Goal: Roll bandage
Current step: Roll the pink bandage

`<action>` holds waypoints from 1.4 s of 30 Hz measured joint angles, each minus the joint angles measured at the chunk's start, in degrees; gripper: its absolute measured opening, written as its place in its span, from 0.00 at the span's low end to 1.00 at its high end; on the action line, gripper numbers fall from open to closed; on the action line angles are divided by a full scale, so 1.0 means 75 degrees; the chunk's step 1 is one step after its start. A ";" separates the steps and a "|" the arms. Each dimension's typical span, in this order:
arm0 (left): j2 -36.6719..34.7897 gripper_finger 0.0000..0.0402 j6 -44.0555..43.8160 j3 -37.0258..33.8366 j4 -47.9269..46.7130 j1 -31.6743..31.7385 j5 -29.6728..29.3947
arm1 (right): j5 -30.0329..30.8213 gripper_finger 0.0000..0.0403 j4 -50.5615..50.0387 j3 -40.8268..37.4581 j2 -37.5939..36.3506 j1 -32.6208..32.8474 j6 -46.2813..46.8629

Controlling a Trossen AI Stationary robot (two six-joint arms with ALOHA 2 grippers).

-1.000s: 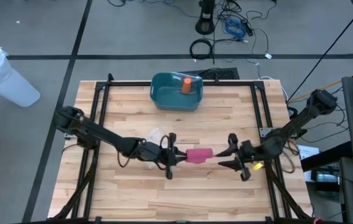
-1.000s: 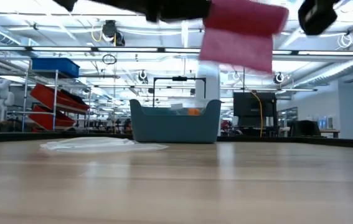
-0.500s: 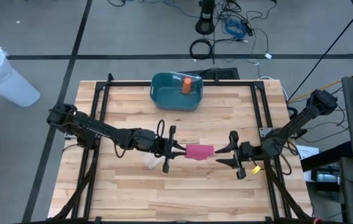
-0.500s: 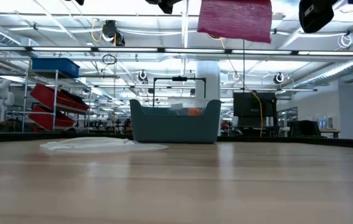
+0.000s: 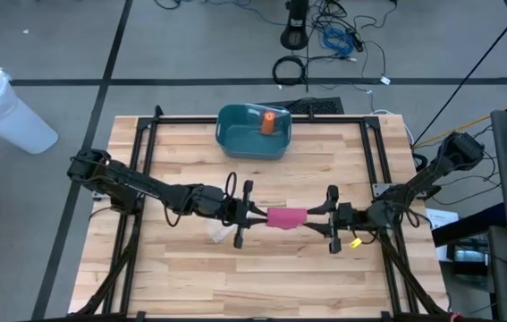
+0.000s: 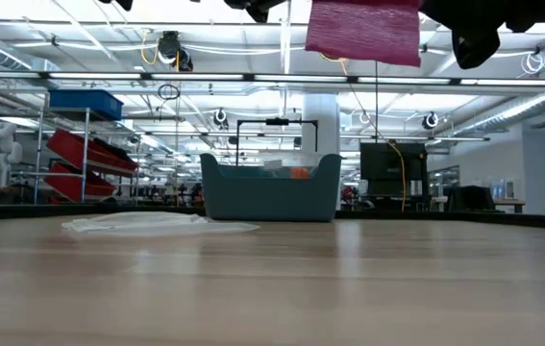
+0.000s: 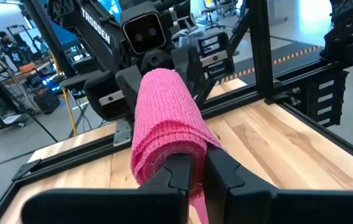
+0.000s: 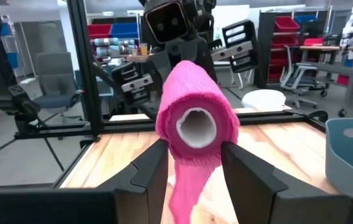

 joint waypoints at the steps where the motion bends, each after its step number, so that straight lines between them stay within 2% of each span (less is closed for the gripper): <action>1: -0.0003 0.05 0.0000 0.0000 0.0006 0.0000 -0.0005 | -0.0023 0.34 0.0079 0.0000 0.0024 -0.0021 -0.0040; 9: -0.0012 0.05 0.0001 0.0003 -0.0068 0.0000 -0.0105 | -0.0187 0.34 0.0271 -0.0001 0.0060 -0.0025 -0.0146; 20: -0.0015 0.05 -0.0062 0.0006 -0.0208 0.0000 -0.0367 | -0.0128 0.34 -0.0427 0.0423 0.0060 0.0027 -0.0169; 28: -0.0015 0.05 -0.0276 0.0006 -0.0236 -0.0006 -0.0955 | -0.0093 0.34 -0.0783 0.0577 0.0054 0.0024 -0.0177; 42: 0.0003 0.05 -0.0413 0.0006 -0.0376 0.0003 -0.1096 | 0.0243 0.34 -0.1449 0.0606 -0.0043 0.0147 -0.0124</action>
